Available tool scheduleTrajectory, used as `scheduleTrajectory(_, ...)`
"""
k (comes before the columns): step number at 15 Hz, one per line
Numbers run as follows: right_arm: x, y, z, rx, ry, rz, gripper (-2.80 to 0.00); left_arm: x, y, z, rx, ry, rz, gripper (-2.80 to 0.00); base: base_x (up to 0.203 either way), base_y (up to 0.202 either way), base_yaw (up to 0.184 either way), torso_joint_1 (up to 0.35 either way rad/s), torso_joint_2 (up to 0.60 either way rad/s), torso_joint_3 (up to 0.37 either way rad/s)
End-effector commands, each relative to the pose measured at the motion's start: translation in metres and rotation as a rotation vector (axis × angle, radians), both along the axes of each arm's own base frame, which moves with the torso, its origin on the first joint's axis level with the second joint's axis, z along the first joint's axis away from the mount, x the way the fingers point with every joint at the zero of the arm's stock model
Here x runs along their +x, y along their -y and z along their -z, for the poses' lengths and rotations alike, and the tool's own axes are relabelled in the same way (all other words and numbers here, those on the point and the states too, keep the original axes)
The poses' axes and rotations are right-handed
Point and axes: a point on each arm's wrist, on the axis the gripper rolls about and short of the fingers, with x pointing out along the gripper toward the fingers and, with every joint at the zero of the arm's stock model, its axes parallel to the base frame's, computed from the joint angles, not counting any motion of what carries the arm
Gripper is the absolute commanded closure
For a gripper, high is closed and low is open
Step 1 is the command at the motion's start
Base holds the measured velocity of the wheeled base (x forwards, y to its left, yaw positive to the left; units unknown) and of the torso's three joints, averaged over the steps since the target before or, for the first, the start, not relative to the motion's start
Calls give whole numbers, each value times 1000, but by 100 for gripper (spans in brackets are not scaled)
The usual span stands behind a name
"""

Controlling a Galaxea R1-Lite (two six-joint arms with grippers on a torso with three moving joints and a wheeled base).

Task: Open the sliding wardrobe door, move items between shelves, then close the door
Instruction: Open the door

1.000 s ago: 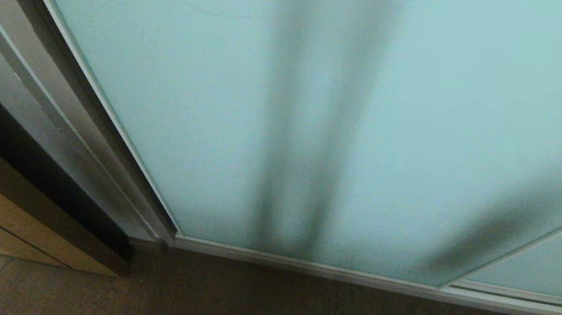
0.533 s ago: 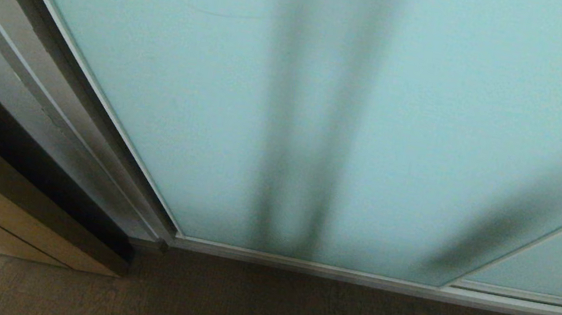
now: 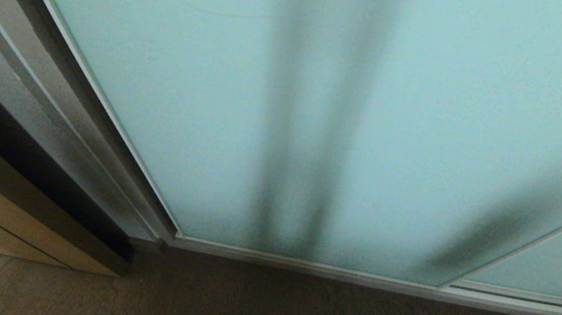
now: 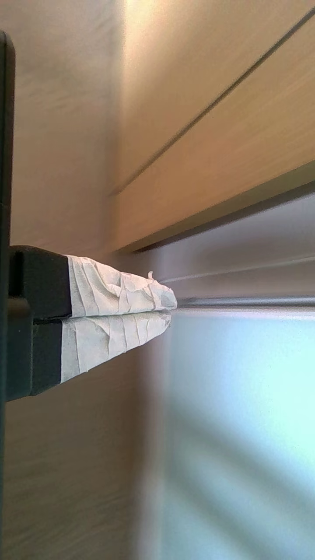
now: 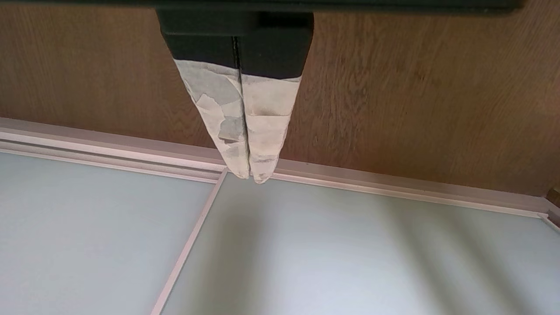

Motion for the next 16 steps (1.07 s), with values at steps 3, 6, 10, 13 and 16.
scheduleTrajectory(3,0,0,0,-1,-1,-1,0,-26,-1,-71,76,235,-73,0,0,0,0,0,0,0)
scheduleTrajectory(6,0,0,0,-1,-1,-1,0,-24,-2,-139,78,343,-150,0,0,0,0,0,0,0)
scheduleTrajectory(10,0,0,0,-1,-1,-1,0,13,-5,-203,46,529,-229,0,0,0,0,0,0,0)
scheduleTrajectory(13,0,0,0,-1,-1,-1,0,50,-6,-232,13,604,-276,0,0,0,0,0,0,0)
scheduleTrajectory(16,0,0,0,-1,-1,-1,0,90,-8,-249,-17,667,-313,0,0,0,0,0,0,0)
